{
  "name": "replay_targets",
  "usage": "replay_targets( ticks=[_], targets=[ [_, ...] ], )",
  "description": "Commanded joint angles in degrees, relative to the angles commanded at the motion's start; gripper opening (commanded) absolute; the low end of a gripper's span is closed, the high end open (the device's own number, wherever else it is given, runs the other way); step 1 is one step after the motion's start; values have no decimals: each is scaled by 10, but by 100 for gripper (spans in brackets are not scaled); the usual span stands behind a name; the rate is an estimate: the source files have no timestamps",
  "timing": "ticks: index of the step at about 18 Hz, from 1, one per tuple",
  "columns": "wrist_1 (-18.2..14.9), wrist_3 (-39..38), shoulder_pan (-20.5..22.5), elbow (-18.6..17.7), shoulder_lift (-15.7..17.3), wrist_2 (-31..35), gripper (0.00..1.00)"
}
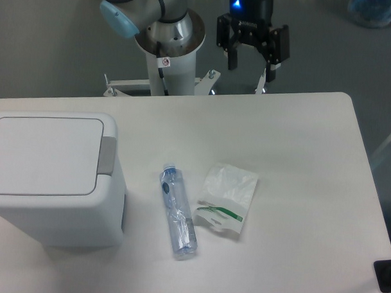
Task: Open the trash can
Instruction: 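Move the open gripper down toward the white trash can lid edge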
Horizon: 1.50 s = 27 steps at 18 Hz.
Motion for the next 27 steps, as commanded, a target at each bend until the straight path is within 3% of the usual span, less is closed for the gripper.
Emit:
replay_targets(
  ticks=[9, 14, 18, 23, 27],
  targets=[
    [-2, -29, 0, 4, 0, -2, 100],
    [-1, -176, -17, 10, -5, -18, 100],
    [1, -303, -71, 20, -25, -22, 100],
    [25, -526, -137, 69, -89, -44, 100],
    [83, -702, -187, 118, -150, -46, 100]
  ],
)
